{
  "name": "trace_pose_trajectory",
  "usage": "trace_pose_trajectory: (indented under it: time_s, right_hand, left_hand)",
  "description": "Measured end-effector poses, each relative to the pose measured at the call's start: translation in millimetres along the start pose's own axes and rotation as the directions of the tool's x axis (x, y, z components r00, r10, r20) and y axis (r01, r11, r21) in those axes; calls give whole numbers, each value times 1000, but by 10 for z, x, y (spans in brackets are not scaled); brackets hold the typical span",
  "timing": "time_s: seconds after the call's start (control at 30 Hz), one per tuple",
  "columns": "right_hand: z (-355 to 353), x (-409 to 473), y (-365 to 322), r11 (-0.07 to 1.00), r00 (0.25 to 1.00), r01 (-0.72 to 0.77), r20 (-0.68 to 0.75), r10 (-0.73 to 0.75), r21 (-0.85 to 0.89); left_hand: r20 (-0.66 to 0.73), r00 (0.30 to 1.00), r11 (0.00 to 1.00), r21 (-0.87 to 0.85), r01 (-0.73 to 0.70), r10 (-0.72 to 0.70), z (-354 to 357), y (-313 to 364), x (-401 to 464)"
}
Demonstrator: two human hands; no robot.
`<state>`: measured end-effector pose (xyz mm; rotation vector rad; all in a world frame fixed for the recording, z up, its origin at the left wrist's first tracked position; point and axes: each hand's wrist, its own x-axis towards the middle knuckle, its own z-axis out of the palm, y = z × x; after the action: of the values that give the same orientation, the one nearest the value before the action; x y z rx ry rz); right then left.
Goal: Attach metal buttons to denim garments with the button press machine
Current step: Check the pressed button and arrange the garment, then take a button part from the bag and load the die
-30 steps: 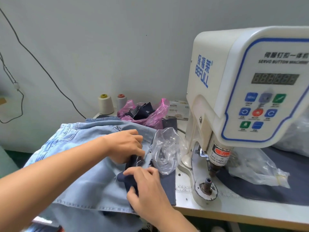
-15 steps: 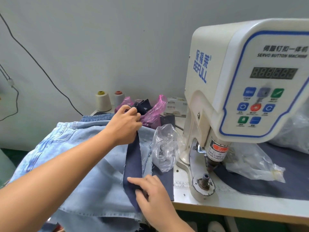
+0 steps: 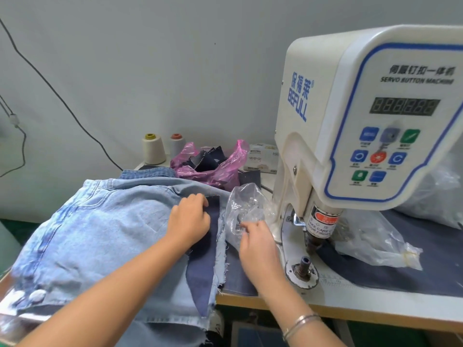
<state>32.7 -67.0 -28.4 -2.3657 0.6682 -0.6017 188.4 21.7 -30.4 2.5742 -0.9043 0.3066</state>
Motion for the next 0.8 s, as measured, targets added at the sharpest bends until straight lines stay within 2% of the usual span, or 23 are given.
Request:
trace_pose_trajectory:
  time_s: [0.07,0.1,0.2,0.4,0.8]
  right_hand:
    - [29,171,-48,982,994,-19,105,40,-188]
    - [49,241,-67,964,986,-7,159,51,-267]
    - [85,405,-75,904,968,45,243,67,-426]
    - [128,630,-27,836,964,71,254,83,-544]
    - [150,778,8,665,980,178,194,-51,-725]
  left_hand:
    - [94,995,989,145,4,-17,106,-44,-107]
    - [92,996,984,176,-14,-2,163,-72,-169]
    - [-6,999,994,102,-38,38,255,-139,-248]
    - [-39,999,999,25,-28,29,280,-150,-239]
    - [-48,999,999,35,-25,27,283,-144,-232]
